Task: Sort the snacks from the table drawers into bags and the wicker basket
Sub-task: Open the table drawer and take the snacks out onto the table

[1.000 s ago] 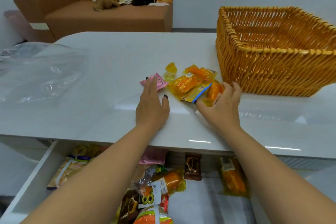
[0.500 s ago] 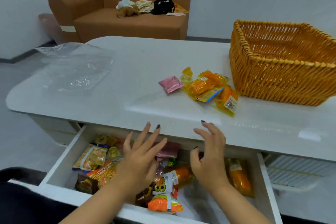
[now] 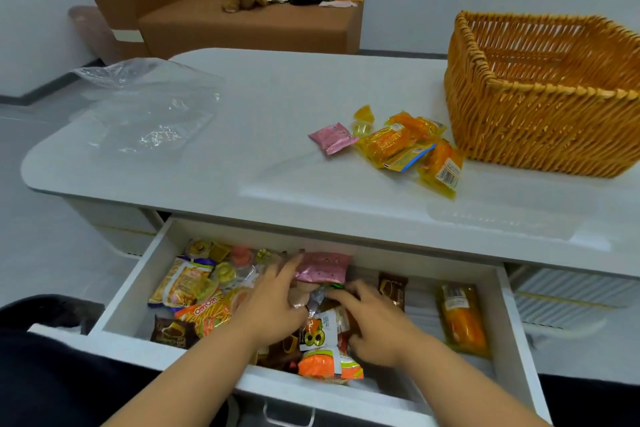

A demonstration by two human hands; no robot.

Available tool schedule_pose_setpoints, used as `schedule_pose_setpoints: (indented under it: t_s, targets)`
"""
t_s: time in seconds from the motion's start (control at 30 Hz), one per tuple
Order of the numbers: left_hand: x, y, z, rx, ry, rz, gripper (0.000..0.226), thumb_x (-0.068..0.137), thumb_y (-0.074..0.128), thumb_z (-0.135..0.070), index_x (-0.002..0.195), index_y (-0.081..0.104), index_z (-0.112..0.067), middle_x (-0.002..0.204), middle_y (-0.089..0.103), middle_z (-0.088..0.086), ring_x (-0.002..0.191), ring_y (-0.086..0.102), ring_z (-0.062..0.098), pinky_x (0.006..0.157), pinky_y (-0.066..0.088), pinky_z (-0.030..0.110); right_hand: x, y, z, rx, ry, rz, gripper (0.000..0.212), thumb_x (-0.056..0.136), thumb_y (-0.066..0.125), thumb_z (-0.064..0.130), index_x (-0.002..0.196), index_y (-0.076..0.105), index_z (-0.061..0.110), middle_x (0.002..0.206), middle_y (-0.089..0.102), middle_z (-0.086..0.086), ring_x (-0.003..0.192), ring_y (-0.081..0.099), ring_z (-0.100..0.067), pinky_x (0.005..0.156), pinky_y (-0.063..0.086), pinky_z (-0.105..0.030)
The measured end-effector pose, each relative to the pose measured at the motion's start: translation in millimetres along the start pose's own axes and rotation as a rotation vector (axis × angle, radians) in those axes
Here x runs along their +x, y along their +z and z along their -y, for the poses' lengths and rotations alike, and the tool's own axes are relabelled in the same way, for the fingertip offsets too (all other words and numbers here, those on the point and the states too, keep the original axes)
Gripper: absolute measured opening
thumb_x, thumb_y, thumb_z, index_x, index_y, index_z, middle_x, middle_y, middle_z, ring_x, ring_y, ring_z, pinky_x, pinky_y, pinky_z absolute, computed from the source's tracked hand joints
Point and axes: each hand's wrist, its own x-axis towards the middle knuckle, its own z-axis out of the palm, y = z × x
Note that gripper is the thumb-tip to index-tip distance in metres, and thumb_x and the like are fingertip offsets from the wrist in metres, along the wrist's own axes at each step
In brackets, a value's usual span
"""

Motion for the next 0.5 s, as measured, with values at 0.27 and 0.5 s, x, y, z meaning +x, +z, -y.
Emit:
schedule_pose_setpoints:
  t_s: [0.27,0.5]
  targets:
    - [7.2,4.9,1.6,0.199,-0.076,0.119,0.098,0.081,0.066,-0.047,0.154,0.001,-0.043,0.164,-0.001,0.006,0.148,0.015,0.03,0.114,0.029,0.04,4.7,5.5,3.2,-0.168,-0.039,0.108,0.063,0.098,0.048,0.03,0.144,0.016,0.056,0.157,0.013,-0.005,0.142,0.02,-0.031,0.113,0.028,-0.046]
    - [5.6,7.4,-2.9,0.267,-0.067,0.141,0.064,0.099,0.041,-0.04,0.154,0.01,-0.042,0.164,-0.003,0.008,0.148,0.015,0.033,0.115,0.026,0.042,8.7,2.9,7.2,-0.218,-0.087,-0.019,0.038,0.1,0.045,0.031,0.137,0.049,0.041,0.134,0.049,-0.003,0.118,0.051,-0.028,0.08,0.043,-0.03]
